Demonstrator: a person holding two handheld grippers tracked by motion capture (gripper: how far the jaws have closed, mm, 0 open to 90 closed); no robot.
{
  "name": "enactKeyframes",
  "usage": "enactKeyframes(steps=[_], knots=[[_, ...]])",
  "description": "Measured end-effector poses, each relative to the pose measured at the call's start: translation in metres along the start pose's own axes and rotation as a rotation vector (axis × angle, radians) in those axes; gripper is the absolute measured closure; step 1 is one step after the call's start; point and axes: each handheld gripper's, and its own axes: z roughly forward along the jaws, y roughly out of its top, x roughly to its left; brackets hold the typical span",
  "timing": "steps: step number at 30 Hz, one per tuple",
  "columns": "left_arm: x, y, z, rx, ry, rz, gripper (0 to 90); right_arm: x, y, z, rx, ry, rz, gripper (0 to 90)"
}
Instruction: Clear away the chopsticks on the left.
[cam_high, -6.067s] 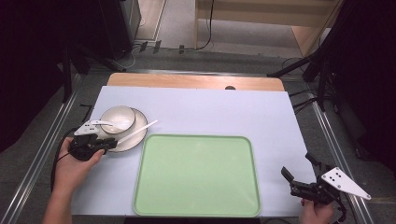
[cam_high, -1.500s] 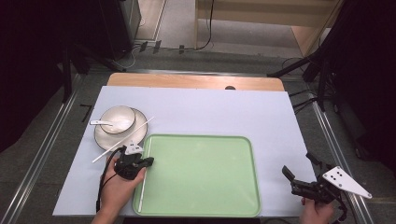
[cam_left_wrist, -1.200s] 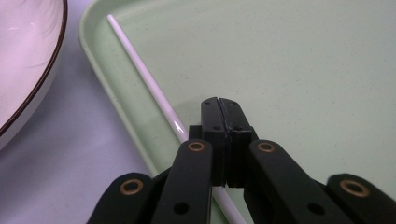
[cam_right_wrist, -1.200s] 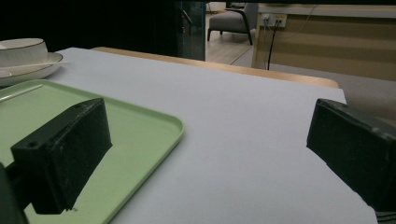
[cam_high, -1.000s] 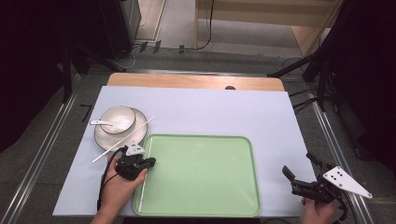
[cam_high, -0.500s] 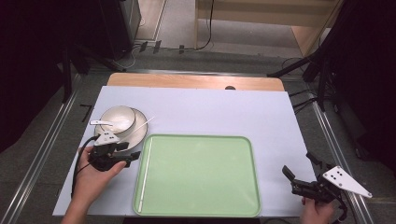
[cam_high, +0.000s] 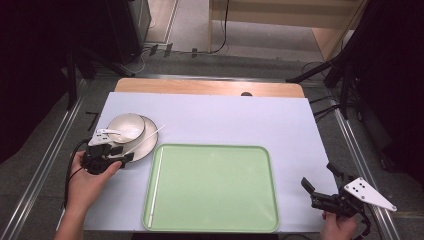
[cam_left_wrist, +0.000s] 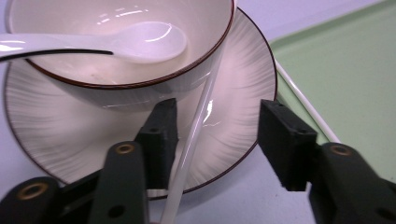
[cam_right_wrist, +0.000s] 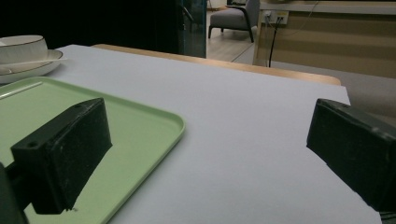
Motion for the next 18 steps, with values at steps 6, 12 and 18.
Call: enactKeyframes(steps=[6,12,18], knots=[[0.001,0.000,0.013,0.057,0.035,0.047,56.4,0.000,0.000,0.000,0.001,0.000,0.002,0.1],[0.003,0.001,0.021,0.084,0.051,0.080,63.8,0.000,0.000,-0.001,0.002,0.000,0.001,0.1],[0.003,0.001,0.023,0.075,0.017,0.134,84.4,0.000,0.000,0.000,0.004,0.003,0.001,0.1]])
